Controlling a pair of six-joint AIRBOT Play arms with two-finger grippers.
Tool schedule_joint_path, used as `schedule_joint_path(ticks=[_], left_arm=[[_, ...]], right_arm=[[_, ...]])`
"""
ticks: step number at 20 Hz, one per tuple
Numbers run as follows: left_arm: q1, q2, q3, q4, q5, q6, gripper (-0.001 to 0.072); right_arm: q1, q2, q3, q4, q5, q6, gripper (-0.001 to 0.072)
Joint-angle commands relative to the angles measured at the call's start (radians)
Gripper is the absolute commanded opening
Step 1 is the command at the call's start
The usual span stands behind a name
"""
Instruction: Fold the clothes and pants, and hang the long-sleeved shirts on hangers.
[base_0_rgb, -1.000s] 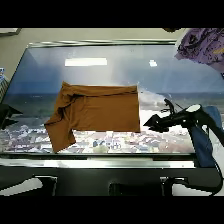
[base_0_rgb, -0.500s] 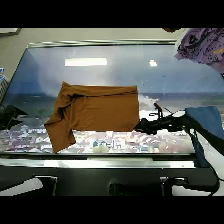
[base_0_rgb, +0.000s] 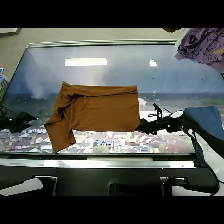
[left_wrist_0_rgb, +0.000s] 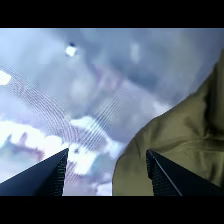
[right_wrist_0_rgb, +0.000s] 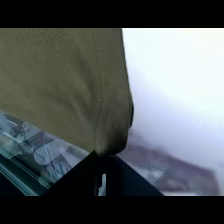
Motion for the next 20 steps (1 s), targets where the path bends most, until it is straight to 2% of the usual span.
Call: schedule_joint_path(ticks=[1,4,8,9,10,12,14,16,20], left_arm=[[-0.026,-0.053,-0.066,-0.074,0.033,0.111,0.0567],[-0.059,-0.095,-0.066,-0.115,0.034,0.153,0.0565],[-0.102,-0.129,-0.066,-0.123,0.04,0.163,0.0524],[-0.111,-0.131,-0.066,-0.125,0.034,0.163,0.0473],[-0.118,-0.132,-0.066,-0.125,0.018,0.163,0.0376],[-0.12,-0.131,-0.066,-0.125,-0.022,0.165,0.0243],[-0.12,-0.131,-0.066,-0.126,-0.075,0.179,0.0016],[-0.12,-0.127,-0.063,-0.148,-0.119,0.178,0.0018],[-0.143,-0.039,-0.003,-0.303,-0.134,0.169,0.0016]], right_arm=[[0.001,0.01,0.001,0.01,0.001,0.02,0.0033],[0.001,0.01,0.001,0.01,0.003,0.03,0.0033],[0.001,0.01,0.001,0.01,0.01,0.038,0.0033],[0.001,0.01,0.001,0.01,0.011,0.042,0.0033],[0.001,0.012,0.001,0.01,0.01,0.046,0.0033],[0.001,0.024,0.001,0.01,0.004,0.047,0.0033],[0.001,0.046,0.001,0.01,-0.013,0.053,0.0033],[0.001,0.079,0.006,0.01,-0.024,0.061,0.0032],[0.001,0.143,0.142,0.007,0.023,0.064,0.0032]])
